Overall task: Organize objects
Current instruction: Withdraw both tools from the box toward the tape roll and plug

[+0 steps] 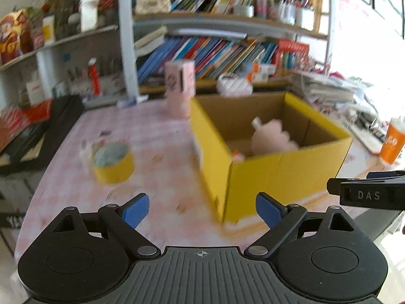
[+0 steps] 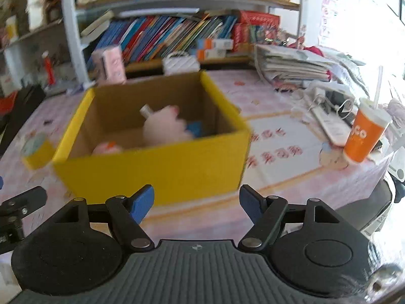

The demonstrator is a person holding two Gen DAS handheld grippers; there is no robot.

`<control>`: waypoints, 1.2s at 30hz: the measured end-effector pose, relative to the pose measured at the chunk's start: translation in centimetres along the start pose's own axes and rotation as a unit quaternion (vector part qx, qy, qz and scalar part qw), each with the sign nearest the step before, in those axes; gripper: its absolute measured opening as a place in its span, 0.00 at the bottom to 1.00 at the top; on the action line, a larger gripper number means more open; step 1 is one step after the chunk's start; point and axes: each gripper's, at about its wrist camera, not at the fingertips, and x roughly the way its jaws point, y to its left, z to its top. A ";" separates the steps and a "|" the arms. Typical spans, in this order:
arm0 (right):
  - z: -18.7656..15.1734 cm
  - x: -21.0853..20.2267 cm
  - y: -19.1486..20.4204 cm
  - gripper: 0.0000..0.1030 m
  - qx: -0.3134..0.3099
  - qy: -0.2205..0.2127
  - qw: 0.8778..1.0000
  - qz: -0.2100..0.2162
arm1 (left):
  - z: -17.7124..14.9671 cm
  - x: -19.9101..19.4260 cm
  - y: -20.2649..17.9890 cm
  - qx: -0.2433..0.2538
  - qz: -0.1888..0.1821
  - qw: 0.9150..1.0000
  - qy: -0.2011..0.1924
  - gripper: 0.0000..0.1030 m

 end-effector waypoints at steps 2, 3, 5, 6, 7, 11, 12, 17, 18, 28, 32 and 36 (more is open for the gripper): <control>-1.2 -0.4 1.5 0.71 -0.015 0.008 1.000 0.003 | -0.9 -0.3 0.7 -0.002 0.006 1.000 0.016 0.90; -1.8 -0.6 2.2 0.71 -0.023 0.011 1.000 0.005 | -1.4 -0.5 1.1 -0.002 0.010 1.000 0.024 0.90; -2.9 -0.9 3.6 0.71 -0.038 0.019 0.999 0.011 | -2.1 -0.8 1.8 -0.003 0.015 0.999 0.036 0.90; -3.4 -1.2 4.3 0.71 -0.045 0.023 0.999 0.016 | -2.5 -1.1 2.2 -0.004 0.017 0.999 0.040 0.90; -3.8 -1.4 5.0 0.71 -0.051 0.025 0.998 0.020 | -2.9 -1.4 2.7 -0.007 0.019 0.999 0.043 0.90; -5.0 -2.1 7.0 0.71 -0.065 0.035 0.997 0.032 | -4.0 -2.7 4.1 -0.009 0.024 0.999 0.047 0.90; -5.4 -2.2 7.5 0.71 -0.066 0.038 0.997 0.035 | -4.3 -3.1 4.5 -0.009 0.026 0.998 0.048 0.90; -6.6 -3.0 9.6 0.71 -0.070 0.044 0.995 0.047 | -5.5 -4.6 5.9 -0.009 0.032 0.998 0.050 0.91; -6.8 -3.2 9.9 0.71 -0.071 0.045 0.995 0.049 | -5.6 -4.8 6.2 -0.009 0.033 0.998 0.050 0.91; -7.9 -4.8 13.8 0.72 -0.093 0.041 0.992 0.075 | -6.8 -7.1 9.4 -0.026 0.051 0.998 0.040 0.91; -7.8 -5.2 14.9 0.72 -0.102 0.034 0.991 0.081 | -6.9 -7.6 10.4 -0.033 0.057 0.997 0.034 0.91; -7.7 -5.4 15.9 0.72 -0.110 0.030 0.990 0.086 | -7.0 -8.0 11.2 -0.037 0.061 0.997 0.028 0.91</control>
